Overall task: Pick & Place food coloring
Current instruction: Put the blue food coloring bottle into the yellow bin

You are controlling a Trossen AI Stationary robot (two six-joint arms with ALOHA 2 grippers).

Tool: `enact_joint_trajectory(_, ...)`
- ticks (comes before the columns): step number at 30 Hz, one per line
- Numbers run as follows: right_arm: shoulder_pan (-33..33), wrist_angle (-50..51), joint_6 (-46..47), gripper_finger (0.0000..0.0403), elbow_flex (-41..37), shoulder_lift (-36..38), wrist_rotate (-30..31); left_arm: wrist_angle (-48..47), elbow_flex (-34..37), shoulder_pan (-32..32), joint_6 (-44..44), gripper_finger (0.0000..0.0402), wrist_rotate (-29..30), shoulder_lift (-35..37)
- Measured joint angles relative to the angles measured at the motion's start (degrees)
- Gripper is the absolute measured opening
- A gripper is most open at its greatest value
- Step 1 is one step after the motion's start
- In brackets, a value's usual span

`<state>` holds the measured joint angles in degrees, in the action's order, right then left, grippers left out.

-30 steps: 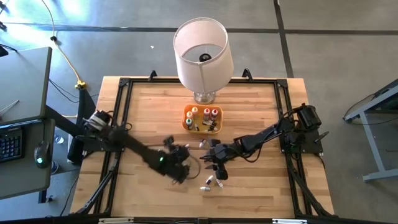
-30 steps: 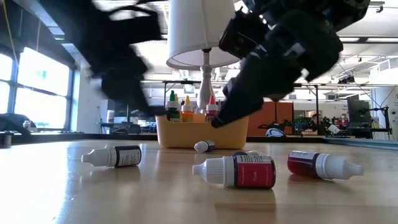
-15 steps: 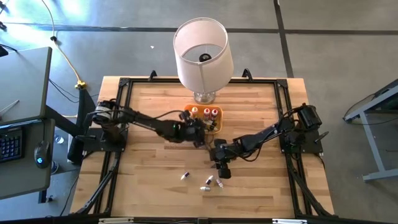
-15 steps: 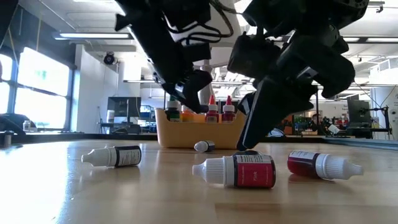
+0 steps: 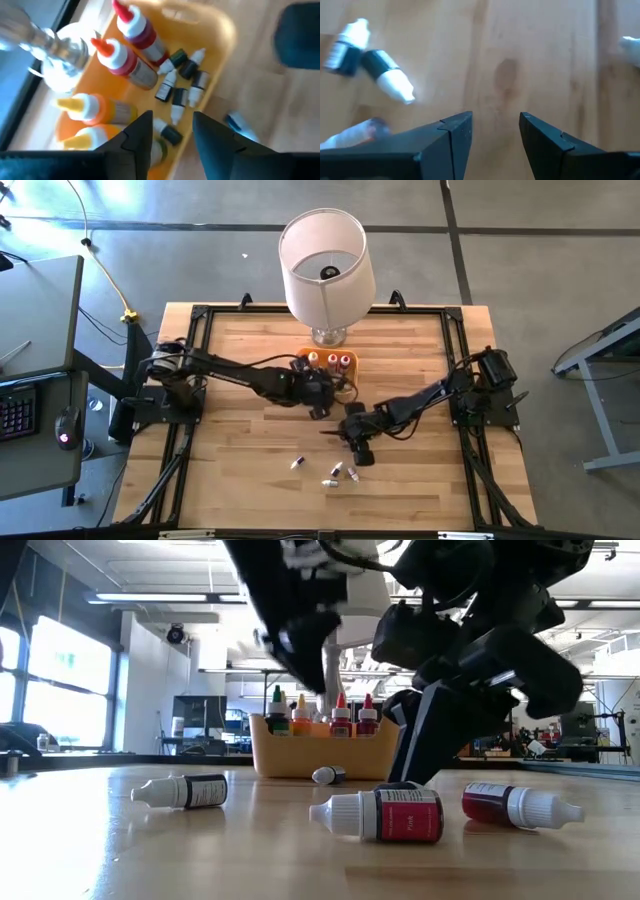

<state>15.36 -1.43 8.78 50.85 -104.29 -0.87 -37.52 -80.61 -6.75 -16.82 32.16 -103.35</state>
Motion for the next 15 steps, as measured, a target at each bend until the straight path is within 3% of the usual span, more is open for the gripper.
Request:
enact_joint_trajectory(11,4.7,-8.8,-6.5,0.0156,0.1,0.0,-1.1,-43.8,-27.8,-10.3,-13.5,0.0123,2.0,0.0)
enact_joint_trajectory(15,6.8,-10.5,-7.8,0.0156,0.1,0.0,-1.2,-53.0,-33.5,-16.6,-21.5,0.0121,4.1,0.1)
